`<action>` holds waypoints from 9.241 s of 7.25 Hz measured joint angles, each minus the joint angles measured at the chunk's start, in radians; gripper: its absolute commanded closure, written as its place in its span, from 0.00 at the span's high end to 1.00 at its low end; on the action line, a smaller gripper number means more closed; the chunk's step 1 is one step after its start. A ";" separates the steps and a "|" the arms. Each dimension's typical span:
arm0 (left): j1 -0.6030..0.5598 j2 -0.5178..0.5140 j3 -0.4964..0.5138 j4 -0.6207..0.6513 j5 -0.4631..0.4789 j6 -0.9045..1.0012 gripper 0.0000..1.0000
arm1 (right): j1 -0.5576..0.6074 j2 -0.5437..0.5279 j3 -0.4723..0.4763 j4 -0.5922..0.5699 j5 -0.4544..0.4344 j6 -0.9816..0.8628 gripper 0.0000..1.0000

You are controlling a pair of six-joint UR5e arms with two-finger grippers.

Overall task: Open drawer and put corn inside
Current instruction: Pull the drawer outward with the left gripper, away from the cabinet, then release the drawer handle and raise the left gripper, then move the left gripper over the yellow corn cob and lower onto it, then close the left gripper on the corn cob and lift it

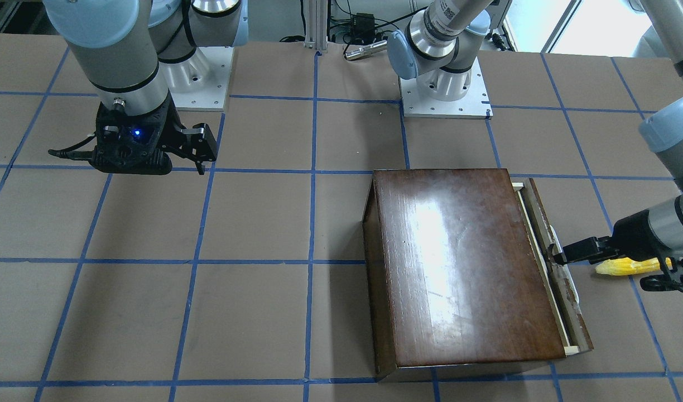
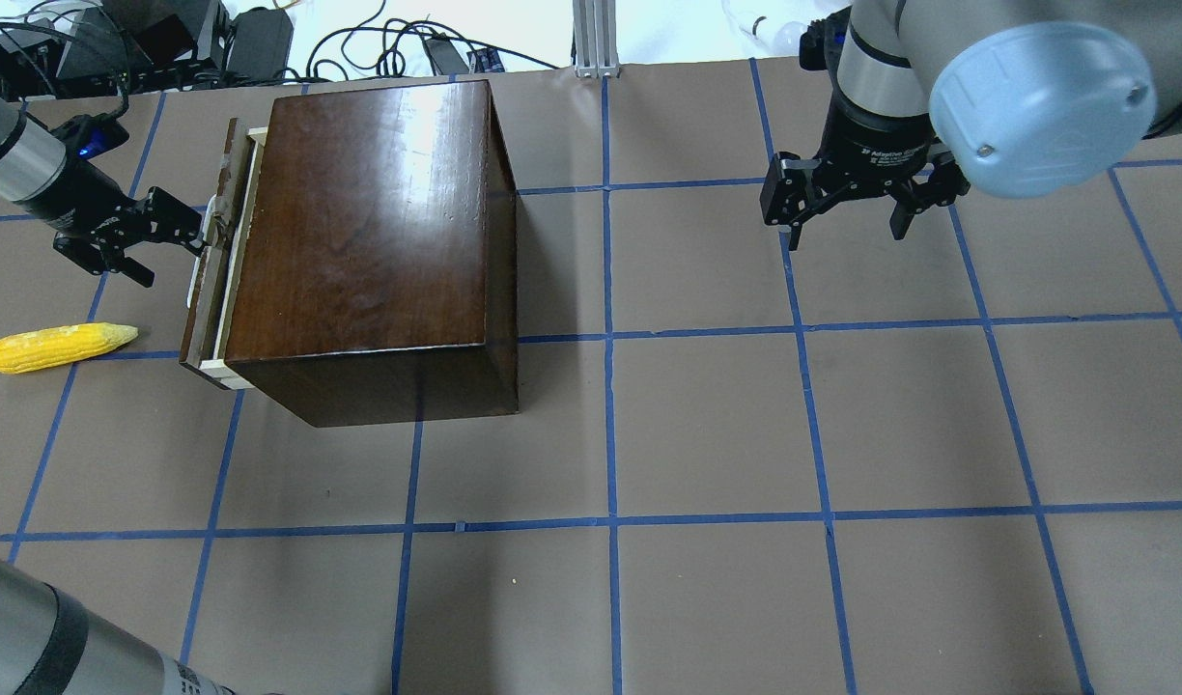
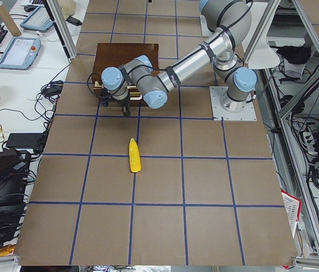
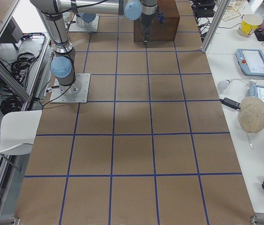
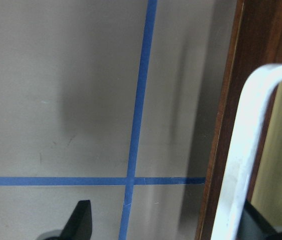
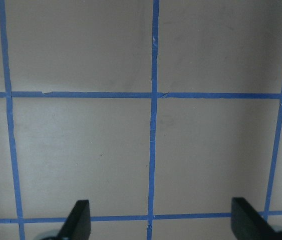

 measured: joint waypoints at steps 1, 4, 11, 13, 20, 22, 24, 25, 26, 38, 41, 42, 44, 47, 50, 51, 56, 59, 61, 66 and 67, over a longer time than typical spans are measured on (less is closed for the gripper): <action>0.017 0.000 0.000 0.000 0.005 0.012 1.00 | 0.000 0.000 -0.001 0.000 0.000 0.000 1.00; 0.049 0.000 0.004 0.000 0.008 0.049 1.00 | 0.000 0.000 0.000 0.000 0.000 0.000 1.00; 0.069 -0.001 0.010 0.003 0.052 0.084 1.00 | 0.000 0.001 0.000 0.000 0.000 0.000 1.00; 0.070 -0.001 0.012 0.003 0.053 0.089 1.00 | 0.000 0.001 0.000 0.000 0.000 0.000 1.00; 0.102 -0.013 0.029 0.003 0.053 0.130 1.00 | 0.000 0.001 0.000 0.000 0.000 0.000 1.00; 0.105 -0.009 0.030 0.003 0.058 0.132 1.00 | 0.000 0.000 0.000 0.000 0.000 0.000 1.00; 0.106 -0.003 0.036 0.002 0.084 0.133 1.00 | 0.000 0.000 0.000 0.000 0.000 0.000 1.00; 0.106 -0.001 0.052 -0.003 0.092 0.132 1.00 | 0.000 0.000 0.000 0.000 0.000 0.000 1.00; 0.106 0.001 0.073 -0.011 0.115 0.136 1.00 | 0.000 0.001 0.000 0.000 0.000 0.000 1.00; 0.195 -0.036 0.067 0.128 0.281 0.576 1.00 | 0.000 0.000 0.000 0.000 0.000 0.000 1.00; 0.238 -0.050 -0.049 0.343 0.282 0.862 1.00 | 0.000 0.000 -0.001 0.000 0.000 0.000 1.00; 0.246 -0.052 -0.086 0.395 0.279 0.978 1.00 | 0.000 0.000 -0.001 0.000 0.000 0.000 1.00; 0.251 -0.056 -0.115 0.425 0.261 1.183 1.00 | 0.000 0.000 0.000 0.000 0.000 0.000 1.00; 0.252 -0.084 -0.107 0.442 0.184 1.455 1.00 | 0.000 0.000 0.000 0.000 0.000 0.000 1.00; 0.253 -0.109 -0.104 0.478 0.162 1.553 1.00 | 0.000 0.001 -0.001 -0.001 0.000 0.000 1.00; 0.254 -0.119 -0.105 0.481 0.162 1.563 1.00 | 0.000 0.000 -0.001 -0.001 0.000 0.000 1.00; 0.262 -0.155 -0.106 0.482 0.164 1.570 0.70 | 0.000 0.000 0.000 0.000 0.000 0.000 1.00; 0.263 -0.156 -0.110 0.501 0.160 1.577 0.00 | 0.000 0.000 -0.001 0.000 0.000 0.000 1.00; 0.263 -0.152 -0.108 0.509 0.158 1.579 0.00 | 0.000 0.001 0.000 0.000 0.000 0.000 1.00; 0.257 -0.081 -0.102 0.492 0.137 1.553 0.00 | 0.000 0.000 0.000 0.000 0.000 0.000 1.00; 0.253 -0.050 -0.100 0.482 0.130 1.523 0.00 | 0.000 0.000 0.000 0.000 0.000 0.000 1.00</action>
